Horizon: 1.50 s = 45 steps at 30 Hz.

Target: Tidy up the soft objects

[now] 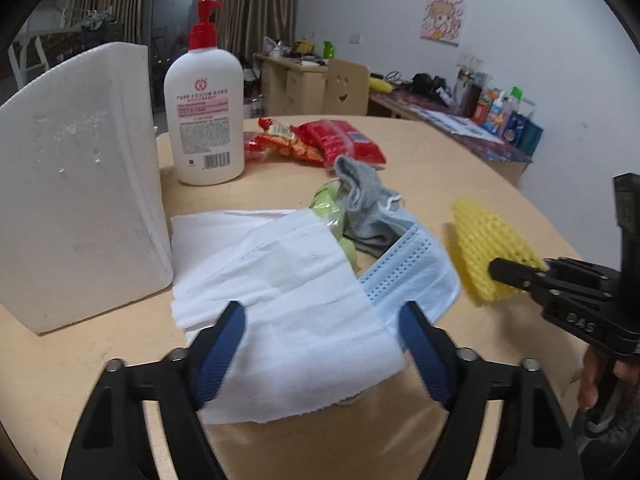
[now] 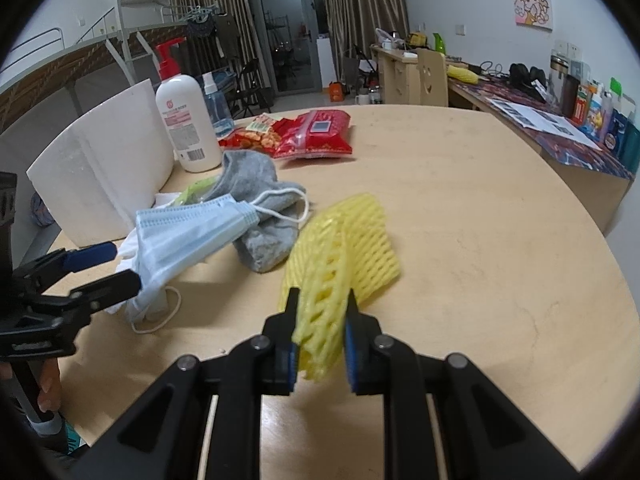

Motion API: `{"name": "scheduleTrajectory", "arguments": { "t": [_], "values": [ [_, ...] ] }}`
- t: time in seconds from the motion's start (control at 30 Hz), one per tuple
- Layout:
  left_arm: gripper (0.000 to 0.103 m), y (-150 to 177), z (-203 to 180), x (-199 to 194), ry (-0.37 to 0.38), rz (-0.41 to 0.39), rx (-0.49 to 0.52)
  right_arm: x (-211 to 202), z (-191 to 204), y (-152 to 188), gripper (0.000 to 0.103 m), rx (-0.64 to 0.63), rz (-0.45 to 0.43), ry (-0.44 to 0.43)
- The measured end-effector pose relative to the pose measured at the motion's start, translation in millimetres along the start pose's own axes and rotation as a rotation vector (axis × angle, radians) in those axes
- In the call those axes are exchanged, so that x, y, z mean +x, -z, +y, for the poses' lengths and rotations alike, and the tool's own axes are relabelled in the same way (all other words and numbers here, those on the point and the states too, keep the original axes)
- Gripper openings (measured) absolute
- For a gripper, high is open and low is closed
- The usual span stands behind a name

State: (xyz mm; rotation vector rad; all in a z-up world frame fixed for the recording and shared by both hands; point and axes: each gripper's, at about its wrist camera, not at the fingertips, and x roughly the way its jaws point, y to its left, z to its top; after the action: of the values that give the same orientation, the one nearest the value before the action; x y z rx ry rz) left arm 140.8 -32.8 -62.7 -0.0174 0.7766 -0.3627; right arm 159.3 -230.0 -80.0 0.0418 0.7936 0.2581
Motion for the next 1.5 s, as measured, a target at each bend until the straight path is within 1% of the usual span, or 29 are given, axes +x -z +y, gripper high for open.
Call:
{"name": "scheduleTrajectory", "arguments": {
  "t": [0.03,0.07,0.1,0.13,0.17,0.23,0.27,0.3,0.33,0.37,0.43,0.6,0.67,0.83,0.97,1.1,1.2,1.33,1.43,1.5],
  "values": [
    [0.068,0.2,-0.9,1.8,-0.010,0.007,0.002,0.0,-0.6,0.4,0.022,0.000,-0.001,-0.002],
    [0.065,0.2,-1.6,4.1,-0.026,0.014,0.001,-0.5,-1.3,0.8,0.022,0.001,-0.002,-0.004],
    [0.058,0.4,-2.3,5.8,-0.036,0.021,0.003,-1.0,-1.6,1.0,0.022,0.001,-0.003,-0.005],
    [0.054,0.8,-2.6,7.6,-0.043,0.028,0.006,-1.7,-2.1,1.0,0.022,0.001,-0.005,-0.006],
    [0.045,1.3,-2.5,9.4,-0.051,0.035,0.007,-2.7,-2.5,1.1,0.022,0.003,-0.007,-0.007],
    [0.033,2.8,-1.6,11.6,-0.063,0.048,0.004,-4.4,-2.2,1.0,0.022,0.001,-0.012,-0.010],
    [0.029,3.4,-0.8,12.6,-0.068,0.058,0.003,-5.4,-1.6,1.2,0.022,0.001,-0.016,-0.012],
    [0.020,3.9,0.5,13.2,-0.073,0.063,0.000,-6.3,-0.3,1.5,0.022,-0.003,-0.018,-0.016],
    [0.017,3.5,1.9,14.7,-0.082,0.070,0.000,-7.0,0.1,1.9,0.022,-0.005,-0.020,-0.018],
    [0.016,4.1,2.9,15.4,-0.093,0.075,0.002,-7.7,1.2,2.3,0.022,-0.007,-0.022,-0.020],
    [0.005,5.5,5.6,15.2,-0.102,0.086,0.004,-8.4,2.6,3.0,0.022,-0.011,-0.022,-0.020],
    [0.002,9.7,10.3,8.4,-0.125,0.091,0.009,-10.1,3.3,3.7,0.022,-0.010,-0.026,-0.024],
    [0.001,10.1,13.5,0.7,-0.132,0.070,0.000,-10.6,5.0,3.7,0.022,-0.011,-0.027,-0.026],
    [0.001,9.3,15.1,-21.3,-0.109,0.026,0.002,-18.9,8.1,2.1,0.022,-0.013,-0.052,-0.034],
    [0.001,5.0,11.2,-44.0,-0.089,-0.025,0.008,-32.5,6.5,1.1,0.022,0.007,-0.099,-0.063],
    [0.000,2.2,2.0,-68.8,-0.112,-0.102,0.041,-47.6,9.2,-1.4,0.020,0.009,-0.145,-0.063],
    [0.000,-0.3,-2.6,-86.5,-0.112,-0.161,0.051,-61.4,13.9,-2.1,0.020,0.003,-0.177,-0.063],
    [0.000,-1.8,-5.1,-103.9,-0.112,-0.210,0.053,-70.4,18.8,-2.9,0.020,-0.011,-0.199,-0.068],
    [0.000,-0.9,-4.1,-107.0,-0.101,-0.199,0.058,-70.2,19.3,0.3,0.020,-0.014,-0.198,-0.064],
    [0.000,4.8,-4.4,-101.2,-0.114,-0.178,0.064,-69.2,17.8,1.3,0.020,-0.004,-0.197,-0.067]
  ]
}}
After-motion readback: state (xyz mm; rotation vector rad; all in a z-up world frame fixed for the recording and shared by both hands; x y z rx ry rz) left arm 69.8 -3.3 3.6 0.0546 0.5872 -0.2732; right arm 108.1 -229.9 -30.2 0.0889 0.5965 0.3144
